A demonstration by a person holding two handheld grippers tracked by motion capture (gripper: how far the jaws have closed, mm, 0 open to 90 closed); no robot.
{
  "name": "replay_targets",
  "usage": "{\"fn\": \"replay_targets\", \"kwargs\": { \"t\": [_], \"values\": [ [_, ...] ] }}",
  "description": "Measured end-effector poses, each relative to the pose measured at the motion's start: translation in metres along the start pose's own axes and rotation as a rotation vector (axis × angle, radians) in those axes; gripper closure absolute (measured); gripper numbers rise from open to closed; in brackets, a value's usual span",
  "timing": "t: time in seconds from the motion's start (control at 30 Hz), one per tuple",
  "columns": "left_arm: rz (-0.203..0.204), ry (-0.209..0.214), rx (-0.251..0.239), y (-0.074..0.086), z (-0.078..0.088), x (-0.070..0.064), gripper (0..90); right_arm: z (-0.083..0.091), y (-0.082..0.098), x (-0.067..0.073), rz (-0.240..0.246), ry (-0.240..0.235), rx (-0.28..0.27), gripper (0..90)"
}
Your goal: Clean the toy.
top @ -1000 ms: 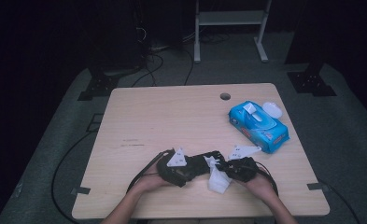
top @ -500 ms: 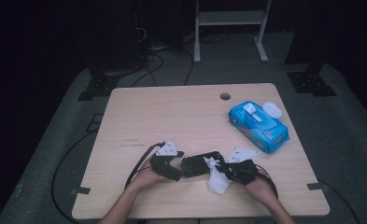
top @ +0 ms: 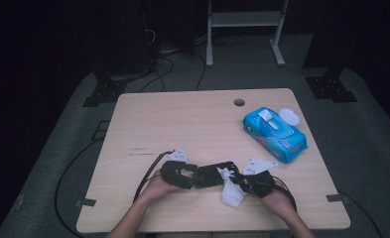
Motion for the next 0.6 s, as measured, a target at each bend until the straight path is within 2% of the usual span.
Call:
{"fn": "replay_targets", "kwargs": {
  "t": [0.23,0.4,0.6],
  "values": [
    [-0.003,-0.009,0.000,0.0001,0.0004,-0.0014,35.8,0.0022,-0.0031,0.0030,0.022,0.009,0.023,82.4],
    [-0.024,-0.022,0.003,-0.0001,0.0008,-0.0024,35.7,0.0017,-0.0064,0.0055,0.026,-0.009,0.025,82.4],
    [-0.011,-0.024,0.003,0.0001,0.0004,-0.0017,34.7,0.0009,-0.0026,0.0046,0.007,-0.023,0.022,82.5]
  ]
}}
Point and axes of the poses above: each handheld gripper's, and its own axes: z roughly backward along the jaws, y roughly out of its underside, x roughly to its left, the point moved 2 cm from there along -z, roughly forward along the jaws, and after that the axes turned 6 degrees about x, right-handed, at the moved point
